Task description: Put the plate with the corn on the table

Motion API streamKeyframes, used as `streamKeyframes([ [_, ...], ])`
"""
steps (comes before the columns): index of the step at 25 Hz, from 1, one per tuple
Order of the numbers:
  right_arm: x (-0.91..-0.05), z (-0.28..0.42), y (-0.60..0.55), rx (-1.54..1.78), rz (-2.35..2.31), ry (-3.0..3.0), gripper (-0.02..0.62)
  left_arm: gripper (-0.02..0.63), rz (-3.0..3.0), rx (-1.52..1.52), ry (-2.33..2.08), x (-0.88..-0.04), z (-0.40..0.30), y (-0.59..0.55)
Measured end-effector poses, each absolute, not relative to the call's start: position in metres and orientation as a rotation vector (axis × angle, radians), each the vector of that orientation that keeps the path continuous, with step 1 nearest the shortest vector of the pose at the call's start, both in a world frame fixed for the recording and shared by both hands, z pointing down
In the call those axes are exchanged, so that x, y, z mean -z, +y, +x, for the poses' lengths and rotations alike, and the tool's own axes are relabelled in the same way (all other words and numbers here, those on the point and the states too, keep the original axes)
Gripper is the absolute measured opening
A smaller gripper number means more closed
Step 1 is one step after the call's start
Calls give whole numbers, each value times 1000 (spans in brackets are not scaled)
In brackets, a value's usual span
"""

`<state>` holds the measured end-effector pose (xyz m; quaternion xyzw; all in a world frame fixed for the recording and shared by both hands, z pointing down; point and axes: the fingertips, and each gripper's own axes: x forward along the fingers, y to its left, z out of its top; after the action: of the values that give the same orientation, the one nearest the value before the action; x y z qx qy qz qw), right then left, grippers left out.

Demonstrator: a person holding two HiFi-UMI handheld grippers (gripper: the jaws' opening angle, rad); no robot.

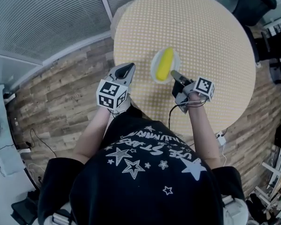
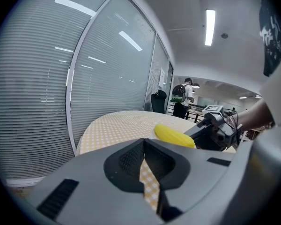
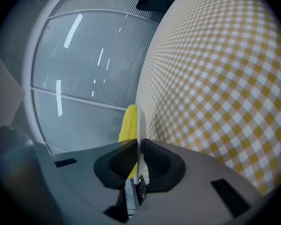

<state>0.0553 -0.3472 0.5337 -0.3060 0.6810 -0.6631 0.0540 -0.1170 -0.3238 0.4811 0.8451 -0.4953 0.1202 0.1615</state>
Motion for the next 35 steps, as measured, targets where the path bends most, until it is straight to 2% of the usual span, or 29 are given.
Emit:
streamKeyframes([
  [19, -576, 27, -442, 2061, -986, 2118, 40, 8, 2423, -364, -1340, -502, -128, -437],
  [28, -587, 30, -452, 2062, -1030, 2074, 38, 8, 2387, -389, -1292, -524, -132, -451],
  [35, -593, 33, -458, 2024, -1260, 2317, 38, 8, 2371, -398, -1291, -531, -136, -453],
])
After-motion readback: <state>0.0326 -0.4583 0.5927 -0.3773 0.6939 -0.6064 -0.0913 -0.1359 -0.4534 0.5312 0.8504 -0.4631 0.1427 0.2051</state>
